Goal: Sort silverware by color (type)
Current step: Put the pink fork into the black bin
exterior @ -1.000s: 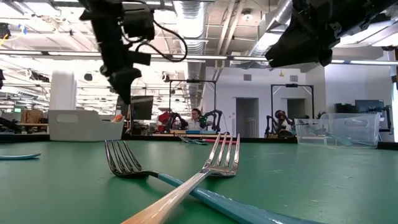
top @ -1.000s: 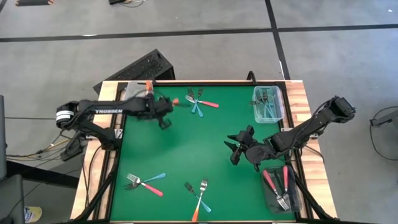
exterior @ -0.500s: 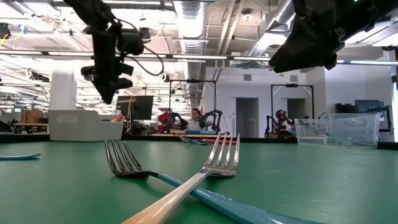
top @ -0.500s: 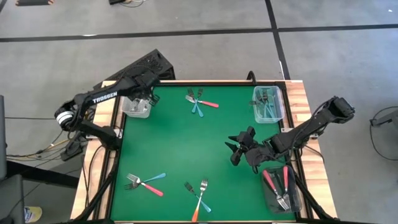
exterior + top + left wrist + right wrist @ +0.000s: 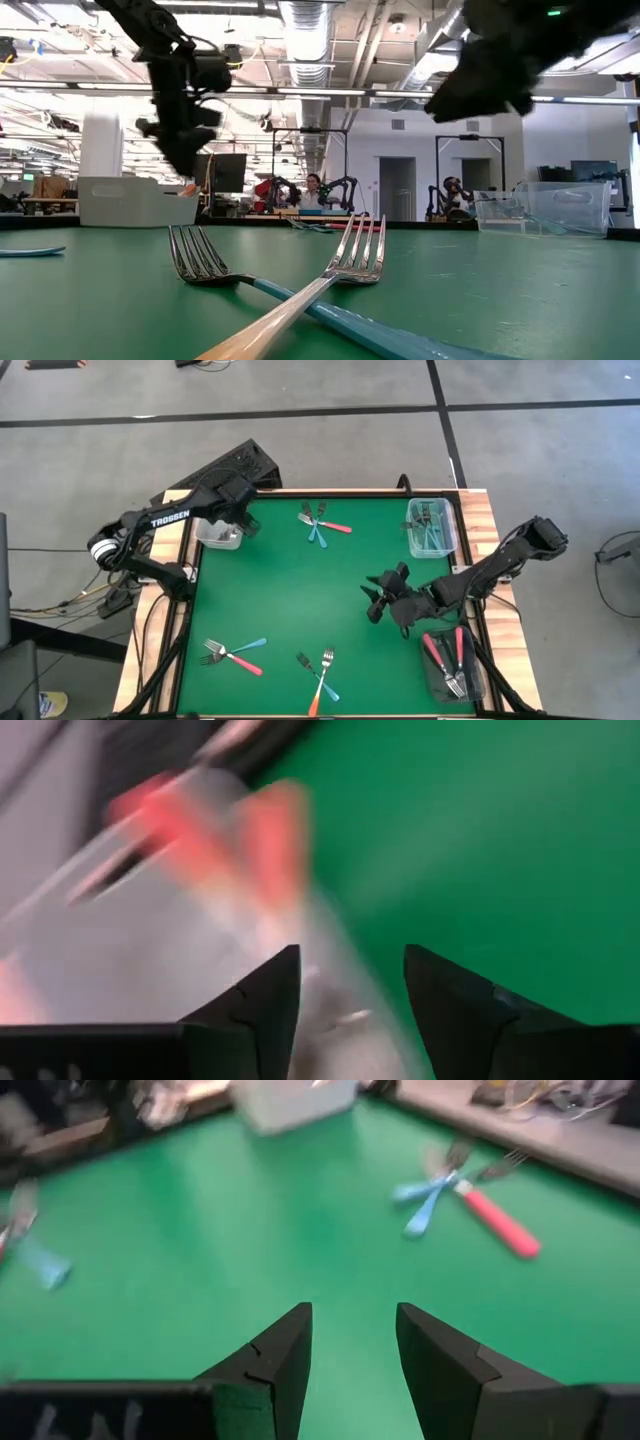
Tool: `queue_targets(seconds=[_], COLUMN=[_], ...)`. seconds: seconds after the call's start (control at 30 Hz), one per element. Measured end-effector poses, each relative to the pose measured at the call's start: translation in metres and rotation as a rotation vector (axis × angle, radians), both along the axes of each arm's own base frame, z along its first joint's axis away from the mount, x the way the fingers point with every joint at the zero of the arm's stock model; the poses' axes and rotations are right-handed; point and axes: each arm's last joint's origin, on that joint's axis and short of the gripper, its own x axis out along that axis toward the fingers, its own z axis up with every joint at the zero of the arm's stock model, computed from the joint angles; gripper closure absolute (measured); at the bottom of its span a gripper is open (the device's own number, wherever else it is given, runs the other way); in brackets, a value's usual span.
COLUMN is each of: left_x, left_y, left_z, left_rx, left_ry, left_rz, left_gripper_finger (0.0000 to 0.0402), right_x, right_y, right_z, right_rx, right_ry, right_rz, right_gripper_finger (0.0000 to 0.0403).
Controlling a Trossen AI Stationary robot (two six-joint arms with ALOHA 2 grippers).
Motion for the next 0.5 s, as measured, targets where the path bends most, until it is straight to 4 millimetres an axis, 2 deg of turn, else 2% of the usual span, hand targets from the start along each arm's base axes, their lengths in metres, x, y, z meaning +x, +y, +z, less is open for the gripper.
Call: queue_targets(seconds=[0.13, 0.27, 0.43, 0.5], left_x=[0.034, 0.063, 0.082, 0.087], left_y=[-0.016, -0.039, -0.069, -0.081], left_z=[0.007, 0.015, 0.02, 0.017], left_rx=[0.021, 0.105, 0.113, 0.129], left_ry=[-0.202, -0.316, -0.395, -0.421], left_rz=[-0.22, -0.373, -0.465, -0.494], left_gripper_finger=[0.0233, 0.0233, 0.0233, 0.0232], right_x=[0.017, 0.032, 0.041, 0.051], right_y=[-0.035, -0.079, -0.134, -0.153], right_z=[0.007, 0.003, 0.005, 0.01], right_rx=[0.02, 0.104, 0.164, 0.147], right_ry=[-0.033, -0.026, 0.003, 0.019], right_rz=[-0.018, 0.031, -0.029, -0.019], right_gripper_finger=[0.0236, 0.0252, 0.0274, 0.0278])
